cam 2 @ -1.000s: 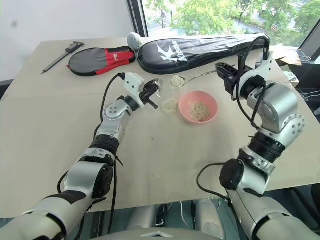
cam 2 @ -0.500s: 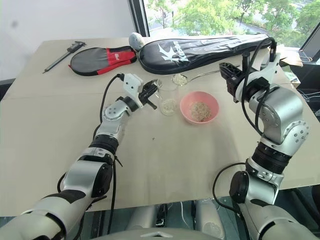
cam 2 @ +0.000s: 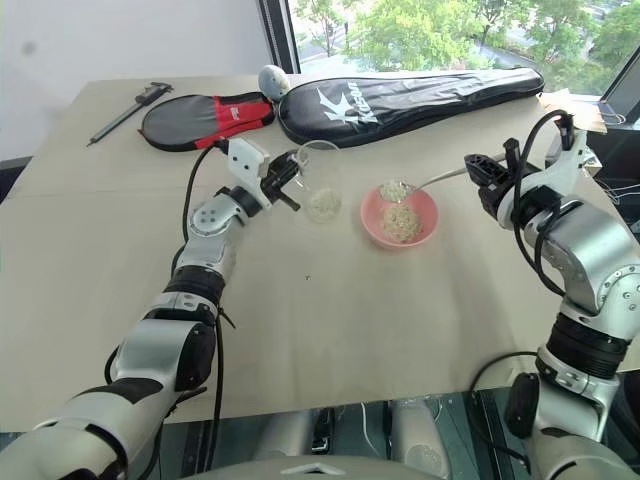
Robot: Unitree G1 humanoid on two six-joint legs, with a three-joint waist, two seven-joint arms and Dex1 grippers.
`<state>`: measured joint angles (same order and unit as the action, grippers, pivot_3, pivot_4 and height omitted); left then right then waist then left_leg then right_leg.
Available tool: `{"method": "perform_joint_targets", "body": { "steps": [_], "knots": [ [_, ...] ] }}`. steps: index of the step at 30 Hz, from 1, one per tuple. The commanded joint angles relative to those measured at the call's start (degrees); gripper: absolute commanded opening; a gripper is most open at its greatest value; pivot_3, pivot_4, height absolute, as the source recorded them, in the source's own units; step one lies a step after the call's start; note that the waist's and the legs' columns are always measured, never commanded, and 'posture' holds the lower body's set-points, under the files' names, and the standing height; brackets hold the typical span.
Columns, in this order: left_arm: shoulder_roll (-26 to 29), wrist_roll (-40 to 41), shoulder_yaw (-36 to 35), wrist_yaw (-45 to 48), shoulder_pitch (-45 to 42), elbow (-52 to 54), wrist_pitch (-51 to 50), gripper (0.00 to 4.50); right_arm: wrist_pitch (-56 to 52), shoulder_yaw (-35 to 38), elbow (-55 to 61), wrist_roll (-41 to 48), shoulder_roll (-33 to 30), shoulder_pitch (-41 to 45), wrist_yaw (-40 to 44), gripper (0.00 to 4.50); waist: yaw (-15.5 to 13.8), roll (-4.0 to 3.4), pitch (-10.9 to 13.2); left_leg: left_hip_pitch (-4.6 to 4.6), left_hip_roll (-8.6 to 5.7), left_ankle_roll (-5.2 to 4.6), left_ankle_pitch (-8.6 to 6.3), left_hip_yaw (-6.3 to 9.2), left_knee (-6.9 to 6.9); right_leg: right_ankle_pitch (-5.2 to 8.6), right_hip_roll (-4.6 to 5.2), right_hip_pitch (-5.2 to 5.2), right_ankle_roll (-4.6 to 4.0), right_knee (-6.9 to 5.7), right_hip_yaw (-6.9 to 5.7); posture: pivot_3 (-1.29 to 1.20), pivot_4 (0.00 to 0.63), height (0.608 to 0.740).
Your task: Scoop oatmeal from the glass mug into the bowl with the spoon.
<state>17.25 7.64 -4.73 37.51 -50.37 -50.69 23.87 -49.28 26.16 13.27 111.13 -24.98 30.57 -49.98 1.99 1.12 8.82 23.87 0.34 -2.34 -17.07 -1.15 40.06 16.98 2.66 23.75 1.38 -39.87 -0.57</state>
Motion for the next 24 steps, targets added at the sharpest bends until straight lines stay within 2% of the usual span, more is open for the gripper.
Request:
{"method": "perform_joint_targets", "body": {
  "steps": [1,4,8,15,19,24],
  "knots": [
    [0.52,2.27,-2.07,-1.11,0.59,5.55,-1.14,0.06,-1.87,-3.20,0.63,-2.32,-6.33,0.34,6.14,0.00,-0.01,0.00,0.00,0.00,0.00,0.00,0.00,0.00,0.00,0.00,0.00,0.00,0.00,0.00,0.01,0.00,0.150,0.740],
    [0.10,3.24,-2.45,-1.63,2.46,9.25,-4.10,0.06,-5.25,-8.80,1.92,-13.23,-13.06,1.96,14.67,0.00,0.04,0.00,0.00,0.00,0.02,-0.01,0.00,-0.02,0.00,0.00,-0.01,0.00,0.00,0.01,0.02,0.00,0.150,0.740],
    [-0.08,4.37,-2.59,-1.72,4.80,13.59,-8.55,0.06,-6.99,-15.43,5.64,-24.14,-17.89,5.76,25.11,0.00,0.03,-0.01,0.00,-0.01,0.03,-0.01,0.00,0.01,0.01,0.00,-0.03,0.00,0.00,0.00,0.00,0.00,0.150,0.740],
    [-0.09,4.12,-2.29,-2.84,8.06,18.84,-12.54,0.06,-7.23,-21.16,10.59,-37.64,-20.83,10.02,38.07,0.00,-0.96,0.00,0.00,0.01,0.03,-0.03,-0.02,0.03,0.04,0.00,-0.01,-0.01,0.01,0.03,-0.01,0.00,0.150,0.740],
    [-0.46,3.95,-1.98,-3.71,10.08,21.57,-14.29,0.06,-6.53,-27.52,16.66,-48.46,-25.61,11.19,49.54,0.00,-1.42,-0.01,0.01,0.01,0.03,-0.02,-0.02,0.07,0.05,0.00,-0.02,0.00,0.01,0.04,-0.05,0.00,0.150,0.740],
    [-0.80,3.56,-1.47,-4.31,11.65,23.50,-15.25,0.06,-6.31,-26.60,16.14,-54.40,-25.33,9.65,53.95,0.00,-1.57,0.00,0.01,0.04,0.02,-0.03,-0.02,0.10,0.12,-0.01,0.00,-0.02,0.02,0.03,-0.07,0.00,0.150,0.740]
  ]
}}
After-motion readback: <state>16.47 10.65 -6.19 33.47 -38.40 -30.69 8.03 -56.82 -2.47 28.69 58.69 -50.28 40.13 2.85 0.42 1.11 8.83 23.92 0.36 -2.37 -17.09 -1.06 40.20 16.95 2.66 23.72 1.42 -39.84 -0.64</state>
